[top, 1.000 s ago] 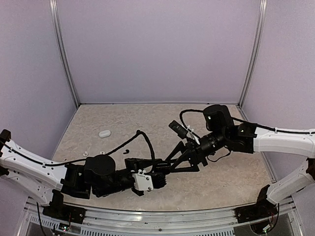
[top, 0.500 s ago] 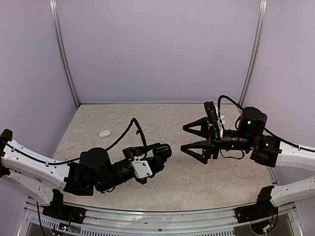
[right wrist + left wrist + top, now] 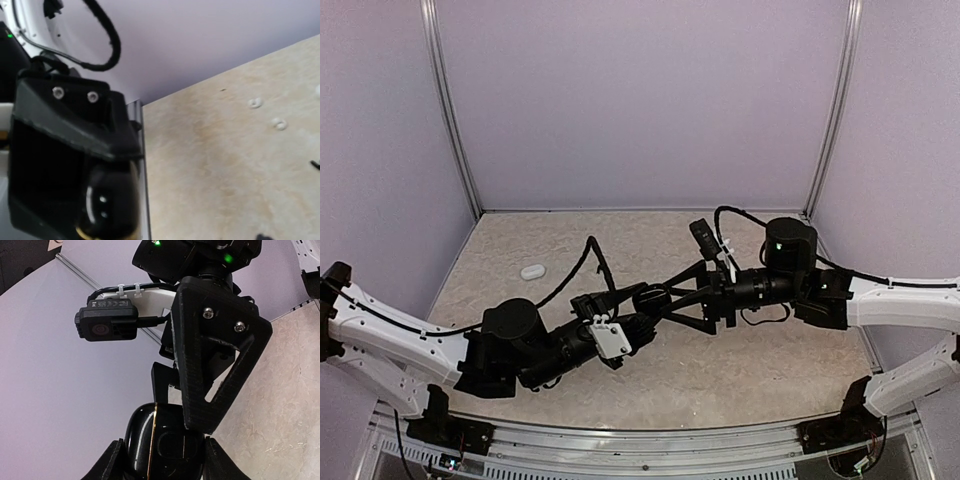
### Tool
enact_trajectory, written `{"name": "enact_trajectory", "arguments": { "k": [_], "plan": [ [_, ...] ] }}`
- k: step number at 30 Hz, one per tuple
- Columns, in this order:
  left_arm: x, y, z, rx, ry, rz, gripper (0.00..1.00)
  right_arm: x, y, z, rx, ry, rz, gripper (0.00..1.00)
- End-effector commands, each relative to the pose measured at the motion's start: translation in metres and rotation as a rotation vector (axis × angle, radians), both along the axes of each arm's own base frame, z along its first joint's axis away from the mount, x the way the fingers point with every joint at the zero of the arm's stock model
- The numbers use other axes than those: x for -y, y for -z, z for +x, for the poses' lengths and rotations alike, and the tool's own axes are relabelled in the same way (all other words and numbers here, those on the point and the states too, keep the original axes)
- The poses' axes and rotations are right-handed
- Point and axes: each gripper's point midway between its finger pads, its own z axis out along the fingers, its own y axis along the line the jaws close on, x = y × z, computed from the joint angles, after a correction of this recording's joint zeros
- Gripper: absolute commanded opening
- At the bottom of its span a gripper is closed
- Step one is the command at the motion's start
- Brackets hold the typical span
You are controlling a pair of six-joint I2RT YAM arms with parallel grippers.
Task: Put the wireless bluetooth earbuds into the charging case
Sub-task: Pass from the left arm to the right
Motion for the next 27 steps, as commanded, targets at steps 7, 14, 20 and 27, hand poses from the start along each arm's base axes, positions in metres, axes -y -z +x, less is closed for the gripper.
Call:
{"name": "enact_trajectory", "arguments": {
  "k": [7, 14, 20, 27],
  "plan": [
    [0.0, -0.014, 0.001, 0.038, 0.001, -0.052, 0.34, -0.006, -0.029, -0.016, -0.029, -0.125, 0.128, 0.56],
    [0.002, -0.015, 0.002, 0.042, 0.001, -0.058, 0.33, -0.008, -0.026, -0.018, -0.06, -0.149, 0.137, 0.39],
    [0.001, -0.018, 0.003, 0.046, -0.006, -0.071, 0.32, -0.009, -0.02, -0.019, -0.089, -0.16, 0.134, 0.35],
    [-0.002, -0.022, 0.008, 0.046, -0.028, -0.089, 0.32, -0.01, -0.017, -0.02, -0.11, -0.168, 0.143, 0.32]
  ]
}}
